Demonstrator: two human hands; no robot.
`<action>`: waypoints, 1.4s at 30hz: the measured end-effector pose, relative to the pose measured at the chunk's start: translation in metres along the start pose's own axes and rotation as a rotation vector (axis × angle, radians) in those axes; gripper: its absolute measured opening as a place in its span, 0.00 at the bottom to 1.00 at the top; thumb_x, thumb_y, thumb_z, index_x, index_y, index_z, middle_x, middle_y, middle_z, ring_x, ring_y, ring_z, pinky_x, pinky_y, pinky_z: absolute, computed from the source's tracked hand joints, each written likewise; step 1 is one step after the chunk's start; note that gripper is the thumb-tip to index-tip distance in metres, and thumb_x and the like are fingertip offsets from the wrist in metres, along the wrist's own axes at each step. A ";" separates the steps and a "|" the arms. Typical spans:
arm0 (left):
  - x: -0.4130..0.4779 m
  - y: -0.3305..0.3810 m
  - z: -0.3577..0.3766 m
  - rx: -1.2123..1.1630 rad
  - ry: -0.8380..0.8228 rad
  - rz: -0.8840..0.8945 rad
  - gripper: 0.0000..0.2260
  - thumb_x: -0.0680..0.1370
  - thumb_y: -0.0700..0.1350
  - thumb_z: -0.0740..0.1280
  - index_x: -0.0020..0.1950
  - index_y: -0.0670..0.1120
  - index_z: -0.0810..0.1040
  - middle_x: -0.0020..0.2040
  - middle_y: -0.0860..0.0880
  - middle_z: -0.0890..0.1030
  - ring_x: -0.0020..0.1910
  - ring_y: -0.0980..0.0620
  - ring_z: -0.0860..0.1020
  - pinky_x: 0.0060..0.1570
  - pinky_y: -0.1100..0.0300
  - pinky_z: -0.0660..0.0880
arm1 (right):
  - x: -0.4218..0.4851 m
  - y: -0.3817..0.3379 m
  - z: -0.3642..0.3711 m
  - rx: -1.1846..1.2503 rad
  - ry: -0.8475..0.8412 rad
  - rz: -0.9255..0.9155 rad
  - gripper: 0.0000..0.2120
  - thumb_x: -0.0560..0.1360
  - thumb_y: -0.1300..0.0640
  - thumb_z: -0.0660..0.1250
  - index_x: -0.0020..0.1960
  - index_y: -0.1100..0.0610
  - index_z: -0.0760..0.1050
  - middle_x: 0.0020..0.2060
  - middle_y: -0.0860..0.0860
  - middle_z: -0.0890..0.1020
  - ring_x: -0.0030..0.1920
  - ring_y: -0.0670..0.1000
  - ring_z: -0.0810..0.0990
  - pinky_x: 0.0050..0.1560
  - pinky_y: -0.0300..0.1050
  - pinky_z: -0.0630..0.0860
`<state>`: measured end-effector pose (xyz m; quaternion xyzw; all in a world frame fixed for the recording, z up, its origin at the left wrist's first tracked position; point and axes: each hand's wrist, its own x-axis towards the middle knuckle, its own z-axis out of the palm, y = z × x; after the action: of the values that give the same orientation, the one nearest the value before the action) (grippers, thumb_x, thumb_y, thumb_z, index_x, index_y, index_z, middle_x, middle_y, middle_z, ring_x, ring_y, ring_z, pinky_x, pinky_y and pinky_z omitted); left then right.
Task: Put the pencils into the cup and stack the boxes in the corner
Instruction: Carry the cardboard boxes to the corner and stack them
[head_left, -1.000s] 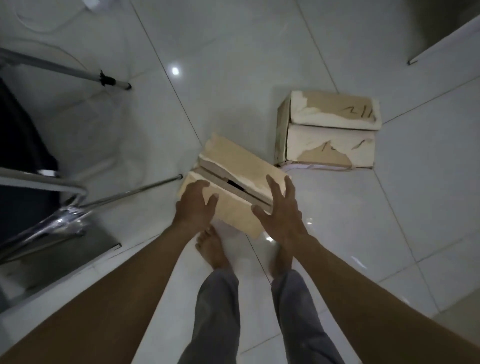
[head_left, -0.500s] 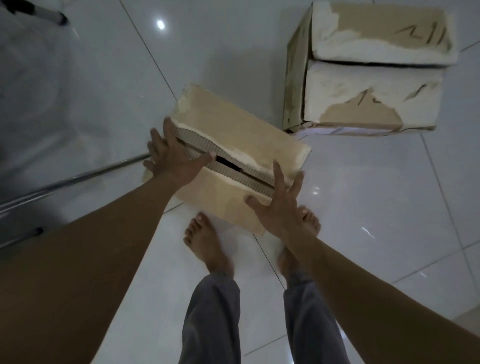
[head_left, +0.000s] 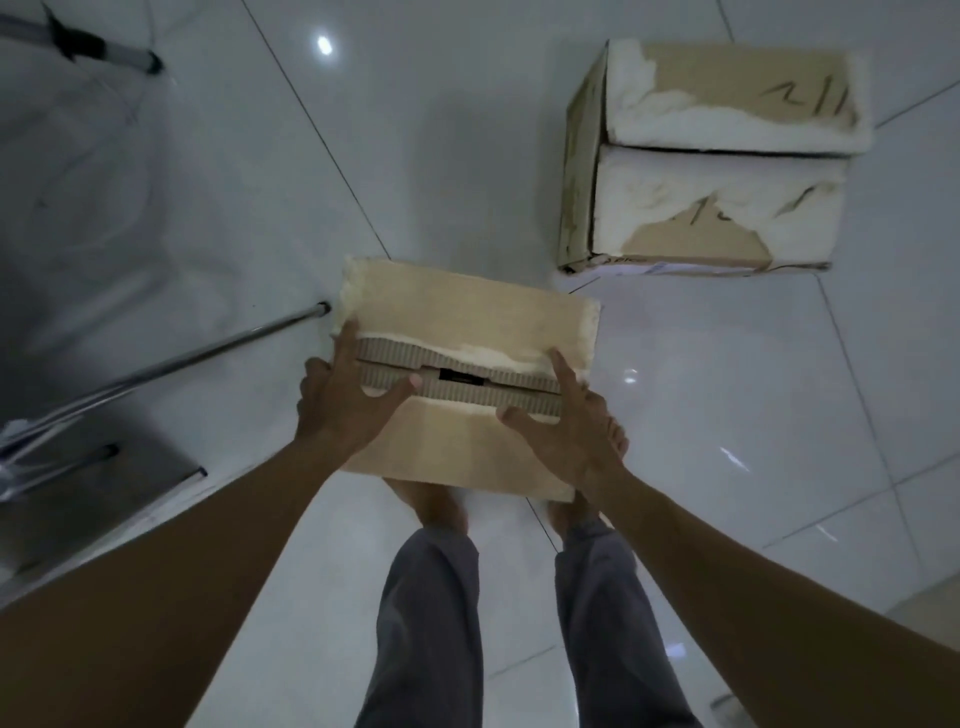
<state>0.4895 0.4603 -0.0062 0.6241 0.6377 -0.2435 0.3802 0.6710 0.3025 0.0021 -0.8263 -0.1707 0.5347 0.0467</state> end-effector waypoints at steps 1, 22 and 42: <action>-0.017 0.003 -0.004 -0.035 -0.008 -0.016 0.45 0.67 0.69 0.67 0.75 0.63 0.44 0.67 0.40 0.62 0.65 0.35 0.67 0.60 0.43 0.69 | -0.012 -0.003 -0.012 -0.018 0.002 0.008 0.43 0.64 0.23 0.60 0.72 0.31 0.42 0.69 0.56 0.65 0.67 0.61 0.67 0.67 0.63 0.66; -0.309 0.093 -0.119 -0.524 0.217 -0.057 0.44 0.68 0.62 0.72 0.76 0.60 0.47 0.66 0.41 0.65 0.67 0.39 0.66 0.65 0.48 0.66 | -0.247 -0.068 -0.209 -0.106 0.149 -0.178 0.39 0.71 0.35 0.66 0.75 0.35 0.48 0.74 0.59 0.53 0.71 0.65 0.59 0.68 0.62 0.61; -0.545 0.000 -0.069 -0.817 0.504 -0.331 0.41 0.71 0.59 0.71 0.76 0.50 0.53 0.66 0.37 0.68 0.66 0.37 0.65 0.63 0.47 0.67 | -0.429 -0.082 -0.180 -0.563 0.001 -0.541 0.39 0.71 0.34 0.65 0.75 0.36 0.49 0.74 0.61 0.54 0.71 0.66 0.57 0.71 0.63 0.58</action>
<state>0.4396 0.1818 0.4642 0.3544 0.8433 0.1271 0.3837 0.6554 0.2557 0.4717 -0.7321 -0.5225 0.4349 -0.0425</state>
